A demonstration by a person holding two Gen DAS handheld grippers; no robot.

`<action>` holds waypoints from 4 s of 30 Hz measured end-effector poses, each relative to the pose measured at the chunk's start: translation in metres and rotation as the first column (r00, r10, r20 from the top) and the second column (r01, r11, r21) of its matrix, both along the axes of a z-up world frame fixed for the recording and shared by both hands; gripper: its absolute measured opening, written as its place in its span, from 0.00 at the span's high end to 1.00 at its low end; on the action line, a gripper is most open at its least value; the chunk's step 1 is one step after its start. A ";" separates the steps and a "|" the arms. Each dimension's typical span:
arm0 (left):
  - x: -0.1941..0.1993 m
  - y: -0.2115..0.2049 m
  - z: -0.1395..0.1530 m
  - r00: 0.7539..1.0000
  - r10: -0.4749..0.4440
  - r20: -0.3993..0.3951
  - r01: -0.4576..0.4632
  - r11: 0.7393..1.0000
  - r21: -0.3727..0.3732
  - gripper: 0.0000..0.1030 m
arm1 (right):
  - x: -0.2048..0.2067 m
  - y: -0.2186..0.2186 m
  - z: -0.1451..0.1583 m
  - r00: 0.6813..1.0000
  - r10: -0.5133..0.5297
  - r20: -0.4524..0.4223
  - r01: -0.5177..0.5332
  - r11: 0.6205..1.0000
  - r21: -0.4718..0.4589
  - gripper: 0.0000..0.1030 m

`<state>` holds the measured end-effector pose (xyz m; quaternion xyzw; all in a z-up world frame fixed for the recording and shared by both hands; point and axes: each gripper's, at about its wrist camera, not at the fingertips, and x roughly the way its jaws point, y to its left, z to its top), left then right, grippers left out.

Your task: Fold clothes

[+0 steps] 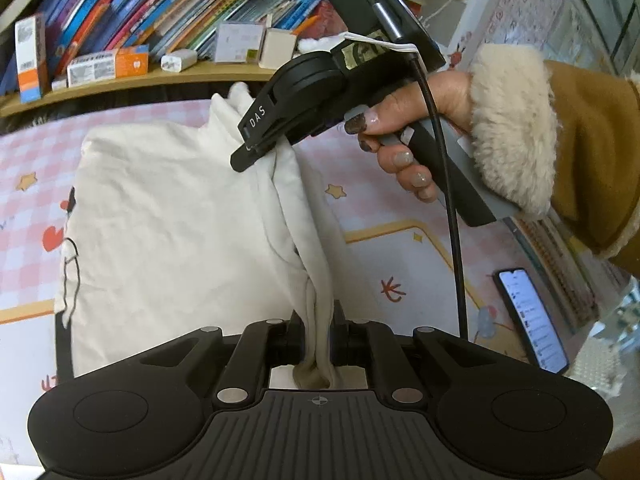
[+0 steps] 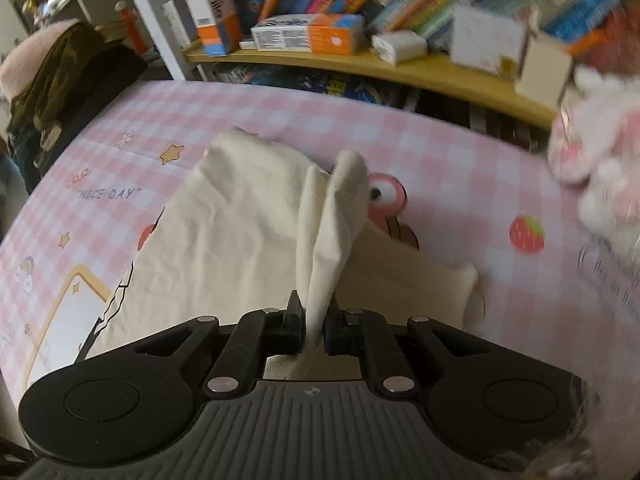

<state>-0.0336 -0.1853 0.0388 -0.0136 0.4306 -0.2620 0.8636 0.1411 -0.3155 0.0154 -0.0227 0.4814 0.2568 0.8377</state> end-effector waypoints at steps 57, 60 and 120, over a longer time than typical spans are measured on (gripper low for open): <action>-0.018 0.137 -0.051 0.931 0.356 -0.081 -0.358 0.933 -0.014 0.85 | -0.141 -0.038 -0.016 0.972 -0.226 -0.062 0.233 0.958 0.168 0.96; -0.019 0.141 -0.052 0.929 0.357 -0.093 -0.361 0.932 -0.031 0.84 | -0.151 -0.039 -0.010 0.973 -0.229 -0.010 0.227 0.961 0.156 0.97; 0.266 0.201 -0.078 0.950 0.156 -0.271 -0.280 0.811 -0.514 0.94 | -0.202 0.003 -0.021 0.841 -0.539 -0.030 0.531 0.836 -0.137 0.65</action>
